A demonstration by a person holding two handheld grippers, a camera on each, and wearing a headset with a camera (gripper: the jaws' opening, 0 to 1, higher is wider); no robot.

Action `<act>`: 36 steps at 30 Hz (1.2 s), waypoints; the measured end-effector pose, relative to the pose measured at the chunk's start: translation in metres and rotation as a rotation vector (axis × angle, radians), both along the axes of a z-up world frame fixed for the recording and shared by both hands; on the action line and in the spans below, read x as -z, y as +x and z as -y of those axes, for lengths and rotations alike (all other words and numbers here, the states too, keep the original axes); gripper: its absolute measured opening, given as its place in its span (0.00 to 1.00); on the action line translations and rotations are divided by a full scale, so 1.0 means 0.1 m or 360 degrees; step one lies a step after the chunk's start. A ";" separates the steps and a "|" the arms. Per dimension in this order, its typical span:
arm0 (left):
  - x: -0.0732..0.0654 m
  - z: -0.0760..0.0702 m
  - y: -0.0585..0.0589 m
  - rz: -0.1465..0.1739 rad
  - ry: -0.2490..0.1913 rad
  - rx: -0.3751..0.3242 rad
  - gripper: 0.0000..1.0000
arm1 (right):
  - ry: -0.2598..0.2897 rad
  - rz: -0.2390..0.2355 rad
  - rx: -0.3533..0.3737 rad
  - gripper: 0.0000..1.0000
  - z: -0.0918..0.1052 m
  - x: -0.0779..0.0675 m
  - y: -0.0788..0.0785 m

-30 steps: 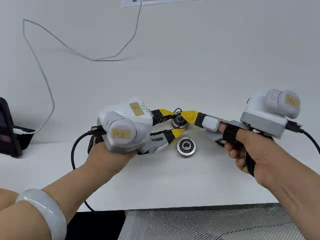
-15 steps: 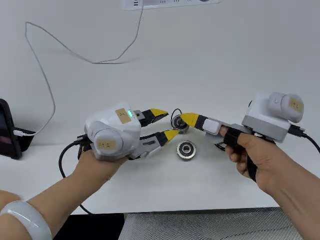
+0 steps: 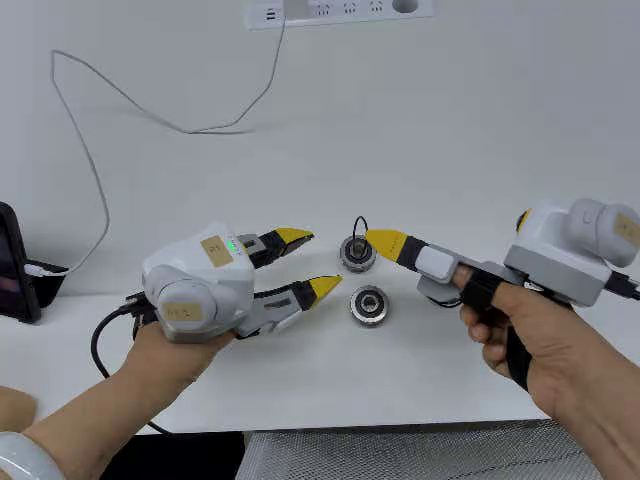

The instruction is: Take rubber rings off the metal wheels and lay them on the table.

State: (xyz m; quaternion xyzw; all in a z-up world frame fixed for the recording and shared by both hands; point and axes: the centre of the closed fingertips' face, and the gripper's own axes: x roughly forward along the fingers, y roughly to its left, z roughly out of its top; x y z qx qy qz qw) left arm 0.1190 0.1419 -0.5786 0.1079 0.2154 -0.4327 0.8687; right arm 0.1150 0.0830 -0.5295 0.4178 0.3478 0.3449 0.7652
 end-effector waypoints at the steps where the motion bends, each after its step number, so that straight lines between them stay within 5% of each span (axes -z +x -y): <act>1: -0.01 -0.01 -0.01 0.0001 -0.0005 -0.0007 0.36 | -0.0001 -0.0003 0.0004 0.01 0.03 0.00 -0.02; 13: -0.04 -0.20 -0.08 -0.0006 -0.0031 -0.0068 0.38 | -0.0056 -0.0071 0.0078 0.01 0.36 0.14 -0.17; 26: -0.03 -0.22 -0.12 -0.0018 -0.0033 -0.0090 0.37 | -0.0124 -0.0137 0.0140 0.01 0.60 0.37 -0.19; 36: -0.02 -0.26 -0.17 -0.0033 -0.0051 -0.0102 0.43 | -0.0288 -0.0151 0.0183 0.02 0.83 0.58 -0.22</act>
